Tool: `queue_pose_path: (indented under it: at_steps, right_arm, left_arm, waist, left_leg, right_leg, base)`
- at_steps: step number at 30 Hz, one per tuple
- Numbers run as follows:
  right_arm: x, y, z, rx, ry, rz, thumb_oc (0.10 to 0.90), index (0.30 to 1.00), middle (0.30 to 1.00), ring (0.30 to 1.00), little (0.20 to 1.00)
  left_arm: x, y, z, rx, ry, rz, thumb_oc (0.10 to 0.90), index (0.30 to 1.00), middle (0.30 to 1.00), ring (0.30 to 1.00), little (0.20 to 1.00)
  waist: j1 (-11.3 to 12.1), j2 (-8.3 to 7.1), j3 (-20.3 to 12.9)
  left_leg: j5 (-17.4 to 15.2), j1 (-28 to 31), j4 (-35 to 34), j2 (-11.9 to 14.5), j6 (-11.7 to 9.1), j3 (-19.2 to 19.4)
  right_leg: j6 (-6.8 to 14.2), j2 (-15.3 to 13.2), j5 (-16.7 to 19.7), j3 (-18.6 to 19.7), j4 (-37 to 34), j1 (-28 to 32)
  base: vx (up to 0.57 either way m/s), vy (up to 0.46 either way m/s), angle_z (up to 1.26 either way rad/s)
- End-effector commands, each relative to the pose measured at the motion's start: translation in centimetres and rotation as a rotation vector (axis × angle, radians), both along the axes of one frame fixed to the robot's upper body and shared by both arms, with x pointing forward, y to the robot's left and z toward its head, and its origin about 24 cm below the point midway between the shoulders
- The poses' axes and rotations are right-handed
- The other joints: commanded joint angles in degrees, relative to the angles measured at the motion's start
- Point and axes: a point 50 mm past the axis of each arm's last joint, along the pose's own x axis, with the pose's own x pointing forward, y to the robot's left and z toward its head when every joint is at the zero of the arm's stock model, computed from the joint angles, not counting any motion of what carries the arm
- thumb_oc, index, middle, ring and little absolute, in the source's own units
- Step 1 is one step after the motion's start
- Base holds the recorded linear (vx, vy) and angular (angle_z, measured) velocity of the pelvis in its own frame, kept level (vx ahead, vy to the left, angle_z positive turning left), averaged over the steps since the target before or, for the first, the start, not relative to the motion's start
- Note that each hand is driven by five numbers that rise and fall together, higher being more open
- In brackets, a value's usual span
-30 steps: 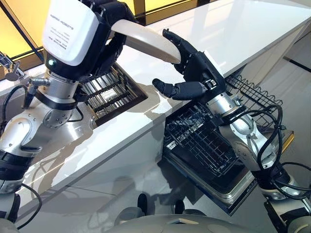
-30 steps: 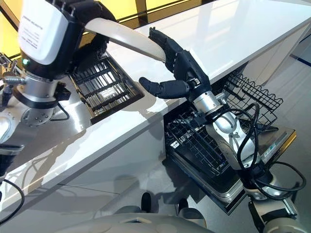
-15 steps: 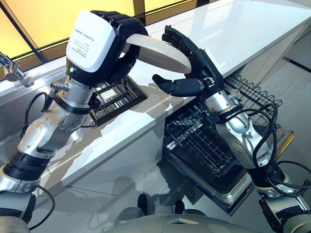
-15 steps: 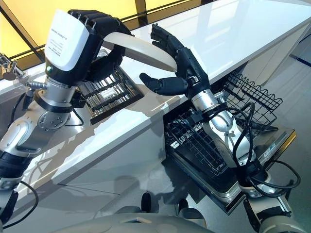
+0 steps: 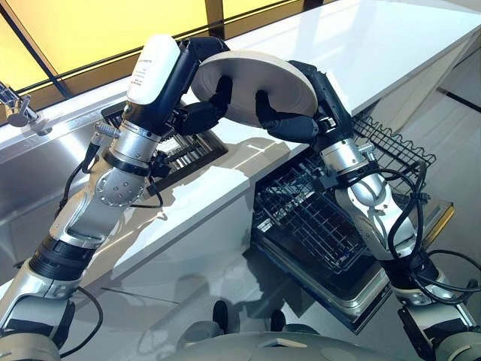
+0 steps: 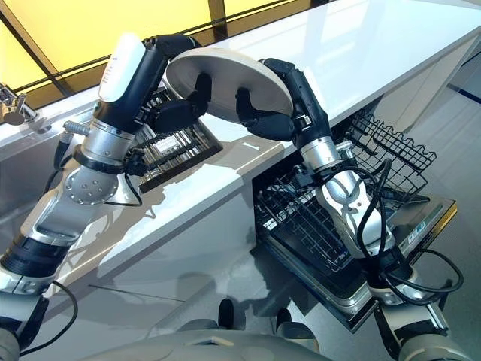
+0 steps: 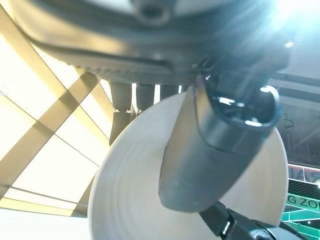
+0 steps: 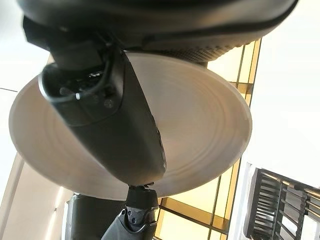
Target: Pick up plates and place into dishwasher.
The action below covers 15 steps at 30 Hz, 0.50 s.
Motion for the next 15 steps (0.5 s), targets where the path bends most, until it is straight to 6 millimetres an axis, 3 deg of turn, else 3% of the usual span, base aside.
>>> queue_pose_path:
  at_steps: [1,2,3,4,11,15]
  right_arm:
    - [-1.9,2.2,5.2,0.149,-0.27,0.176,0.1,0.3,0.3,0.3,0.2]
    - [-1.8,2.1,5.2,0.151,-0.269,0.173,0.1,0.3,0.3,0.3,0.2]
    - [-1.8,2.0,5.2,0.154,-0.271,0.167,0.1,0.3,0.3,0.3,0.2]
    - [-1.8,1.9,5.2,0.159,-0.274,0.156,0.1,0.3,0.3,0.3,0.2]
    - [-2.1,-1.1,5.8,0.197,-0.43,-0.119,0.1,0.3,0.3,0.3,0.2]
    - [-2.9,-6.0,5.6,0.344,-0.509,-0.386,0.1,0.3,0.3,0.3,0.2]
  left_arm:
    - [0.0,-0.8,3.1,-0.111,-0.148,-0.055,0.1,0.3,0.3,0.3,0.2]
    - [0.1,-0.7,3.0,-0.11,-0.14,-0.038,0.377,0.538,0.538,0.538,0.477]
    - [0.3,-0.5,3.0,-0.115,-0.137,-0.023,0.377,0.538,0.538,0.538,0.477]
    - [0.5,-0.4,2.9,-0.119,-0.123,-0.014,0.8,0.9,0.9,0.9,0.9]
    - [1.1,1.2,1.8,-0.157,-0.013,0.029,0.8,0.9,0.9,0.9,0.9]
    - [0.6,3.3,1.2,-0.174,-0.01,0.103,0.8,0.9,0.9,0.9,0.9]
  waist:
    - [-0.34,-0.68,-5.79]
    - [-0.4,-0.67,-5.8]
    - [-0.42,-0.67,-5.8]
    - [-0.43,-0.68,-5.78]
    - [-0.69,-0.42,-5.75]
    - [-1.36,-0.01,-5.51]
  left_leg:
    - [-7.65,3.36,0.09,-4.09,2.53,-0.24]
    - [-7.67,3.35,0.09,-4.1,2.53,-0.24]
    - [-7.68,3.36,0.09,-4.12,2.55,-0.24]
    - [-7.71,3.4,0.09,-4.12,2.58,-0.22]
    - [-7.78,3.46,0.09,-4.0,2.53,0.37]
    - [-8.1,3.77,0.09,-3.98,2.72,0.81]
  right_leg:
    - [-0.08,3.34,-2.88,-0.83,3.95,-1.05]
    - [-0.09,3.34,-2.88,-0.78,3.88,-1.02]
    - [-0.1,3.35,-2.86,-0.76,3.8,-0.96]
    - [-0.11,3.34,-2.84,-0.76,3.76,-0.91]
    - [0.04,3.4,-2.7,-0.51,3.51,-0.83]
    - [0.18,3.58,-2.73,0.11,3.69,-0.9]
  base:
    - [0.0,0.0,0.0]
    - [0.0,0.0,0.0]
    - [0.0,0.0,0.0]
    - [0.0,0.0,0.0]
    - [0.0,0.0,0.0]
    - [0.0,0.0,0.0]
